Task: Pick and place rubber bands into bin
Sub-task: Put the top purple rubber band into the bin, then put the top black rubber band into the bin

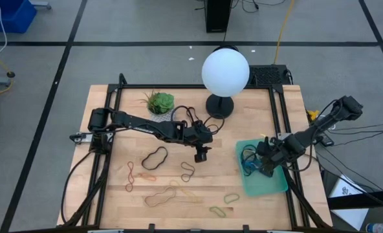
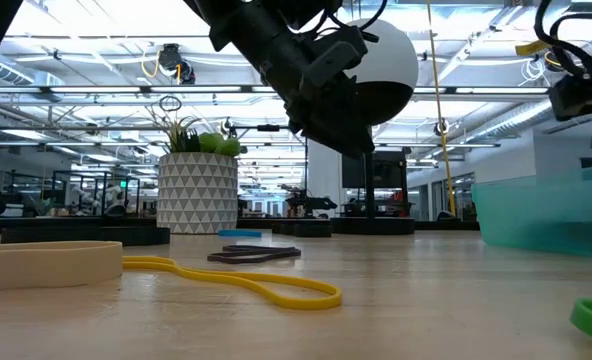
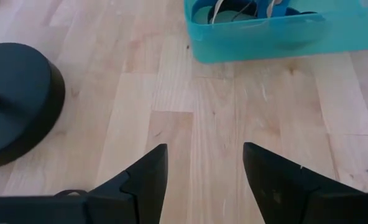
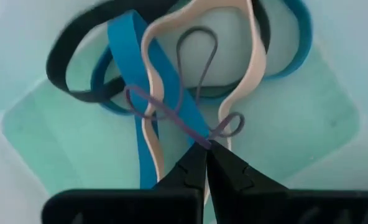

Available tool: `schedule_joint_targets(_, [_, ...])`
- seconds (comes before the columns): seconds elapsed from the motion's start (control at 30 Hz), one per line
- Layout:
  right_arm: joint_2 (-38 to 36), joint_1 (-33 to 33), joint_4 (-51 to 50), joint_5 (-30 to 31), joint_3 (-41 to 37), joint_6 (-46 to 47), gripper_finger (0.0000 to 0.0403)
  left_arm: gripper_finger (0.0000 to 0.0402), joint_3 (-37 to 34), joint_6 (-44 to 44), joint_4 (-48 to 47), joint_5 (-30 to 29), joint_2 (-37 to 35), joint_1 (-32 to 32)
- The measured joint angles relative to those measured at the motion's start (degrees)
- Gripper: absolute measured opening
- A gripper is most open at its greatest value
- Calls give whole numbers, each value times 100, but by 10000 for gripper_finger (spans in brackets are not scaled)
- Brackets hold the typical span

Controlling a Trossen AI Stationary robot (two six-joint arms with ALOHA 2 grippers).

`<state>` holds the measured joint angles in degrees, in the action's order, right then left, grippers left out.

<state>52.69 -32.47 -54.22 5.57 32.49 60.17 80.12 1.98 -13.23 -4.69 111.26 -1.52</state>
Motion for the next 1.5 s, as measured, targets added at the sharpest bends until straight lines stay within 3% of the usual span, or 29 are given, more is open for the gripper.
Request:
schedule_joint_targets(0.23, [-2,22,1,36,-41,-9,34,216,0,-20,3,2,0,0])
schedule_joint_targets(0.67, [-103,22,-2,150,-38,198,137,216,0,10,4,4,0,0])
schedule_joint_targets(0.93, [-344,22,47,1616,534,-825,141,216,-2,183,-93,4,0,0])
schedule_joint_targets(1.1, [-478,23,733,2326,636,-1727,140,216,0,732,-258,-56,0,127])
schedule_joint_targets(1.3, [-481,24,1350,2467,636,-2441,141,216,0,769,-881,-286,0,440])
schedule_joint_targets(1.5, [-479,24,1453,2489,614,-2532,141,216,-1,591,-1098,-281,0,842])
